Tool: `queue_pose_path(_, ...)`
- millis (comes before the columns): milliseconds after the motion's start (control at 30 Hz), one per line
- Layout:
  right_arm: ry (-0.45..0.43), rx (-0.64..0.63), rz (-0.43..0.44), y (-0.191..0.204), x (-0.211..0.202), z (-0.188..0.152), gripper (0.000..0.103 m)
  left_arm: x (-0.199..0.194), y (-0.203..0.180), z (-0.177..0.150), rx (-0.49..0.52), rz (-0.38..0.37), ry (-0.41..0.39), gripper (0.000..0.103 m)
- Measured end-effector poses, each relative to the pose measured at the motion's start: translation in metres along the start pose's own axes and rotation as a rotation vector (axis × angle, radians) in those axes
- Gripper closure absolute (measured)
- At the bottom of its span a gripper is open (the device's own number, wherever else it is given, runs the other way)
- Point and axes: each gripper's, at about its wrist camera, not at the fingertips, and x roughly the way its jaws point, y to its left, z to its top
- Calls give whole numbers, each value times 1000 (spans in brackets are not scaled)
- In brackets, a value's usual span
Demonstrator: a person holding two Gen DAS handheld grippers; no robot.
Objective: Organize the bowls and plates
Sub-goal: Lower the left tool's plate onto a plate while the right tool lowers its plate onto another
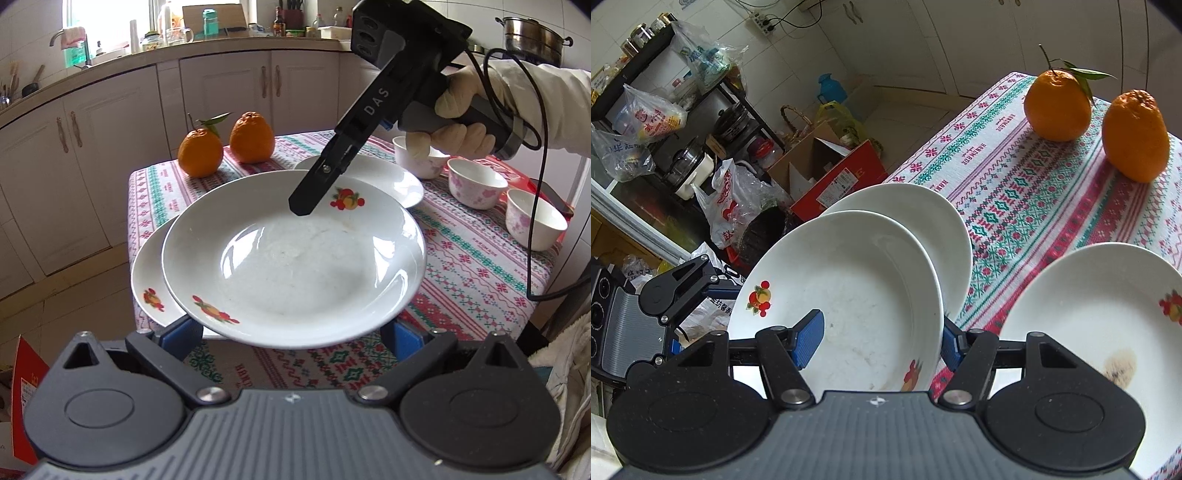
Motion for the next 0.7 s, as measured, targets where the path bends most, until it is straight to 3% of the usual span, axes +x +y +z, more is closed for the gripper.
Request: queue_pose_path(700, 18, 8, 23, -13, 31, 22, 33, 10, 24, 0, -60, 37, 12, 2)
